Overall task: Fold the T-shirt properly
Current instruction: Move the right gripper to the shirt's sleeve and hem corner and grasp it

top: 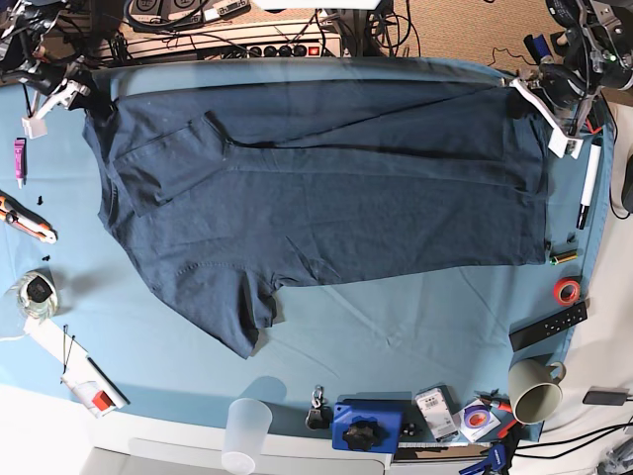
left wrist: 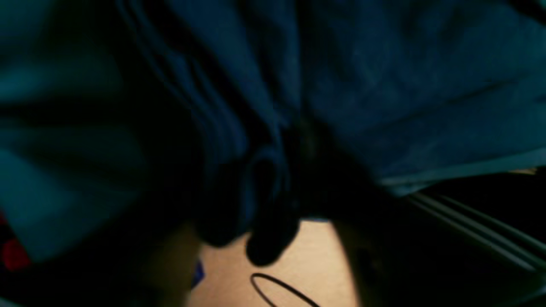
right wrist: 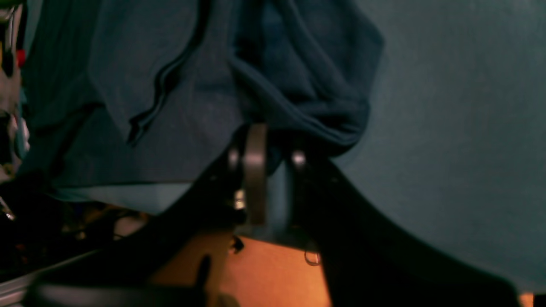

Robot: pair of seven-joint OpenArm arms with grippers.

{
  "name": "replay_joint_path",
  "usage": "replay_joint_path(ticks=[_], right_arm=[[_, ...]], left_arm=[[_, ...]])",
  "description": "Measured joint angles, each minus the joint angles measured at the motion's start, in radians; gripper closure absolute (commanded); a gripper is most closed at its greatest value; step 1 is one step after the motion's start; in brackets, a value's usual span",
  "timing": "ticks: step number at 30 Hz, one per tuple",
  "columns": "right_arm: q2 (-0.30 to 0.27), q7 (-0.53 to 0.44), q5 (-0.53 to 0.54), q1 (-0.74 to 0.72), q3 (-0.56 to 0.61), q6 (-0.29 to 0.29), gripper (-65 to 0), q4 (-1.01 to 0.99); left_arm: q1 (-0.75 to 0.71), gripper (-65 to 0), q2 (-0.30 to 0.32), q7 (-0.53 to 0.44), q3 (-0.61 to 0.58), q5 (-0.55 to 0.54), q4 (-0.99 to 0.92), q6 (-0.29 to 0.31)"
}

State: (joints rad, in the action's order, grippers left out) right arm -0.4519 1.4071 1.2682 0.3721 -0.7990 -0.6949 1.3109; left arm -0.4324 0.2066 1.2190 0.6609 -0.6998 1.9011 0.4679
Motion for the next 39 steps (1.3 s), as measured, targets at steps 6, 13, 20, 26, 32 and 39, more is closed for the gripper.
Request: replay_joint_path(ticks=[6,13,20,26,32,39], right_arm=[[-0.102,-0.004,0.198,-0.001,0.0,-0.002,-12.1,-0.001],[-0.143,0.009,0.182,-0.048,-0.06,-0.002,-12.1,-0.002],[-0.143,0.015,0.182,-0.252,-0.08,-0.002,-12.1,-0.002],[-0.148,0.006,0.163,-0.461,0.027,-0.002,-12.1,-0.002],[-0.148,-0.133,-0.216,-0.637,0.29,-0.001,-12.1,-0.004],[-0.135,-0.473,-0.639,-0.77,0.615,-0.006,-12.1,-0.094]], left_arm=[[0.0,-33.7,0.002,-0.001,0.002,0.0,0.117,-0.001],[-0.002,-33.7,0.002,-0.141,0.002,0.0,0.252,0.0],[-0.002,-33.7,0.0,-0.171,0.002,-0.053,0.278,0.0],[-0.002,-33.7,0.0,-0.164,0.002,-0.071,0.278,0.0],[-0.002,-33.7,0.0,-0.164,0.001,-0.072,0.278,0.001],[-0.002,-33.7,-0.002,-0.164,0.001,-0.069,0.278,0.0]])
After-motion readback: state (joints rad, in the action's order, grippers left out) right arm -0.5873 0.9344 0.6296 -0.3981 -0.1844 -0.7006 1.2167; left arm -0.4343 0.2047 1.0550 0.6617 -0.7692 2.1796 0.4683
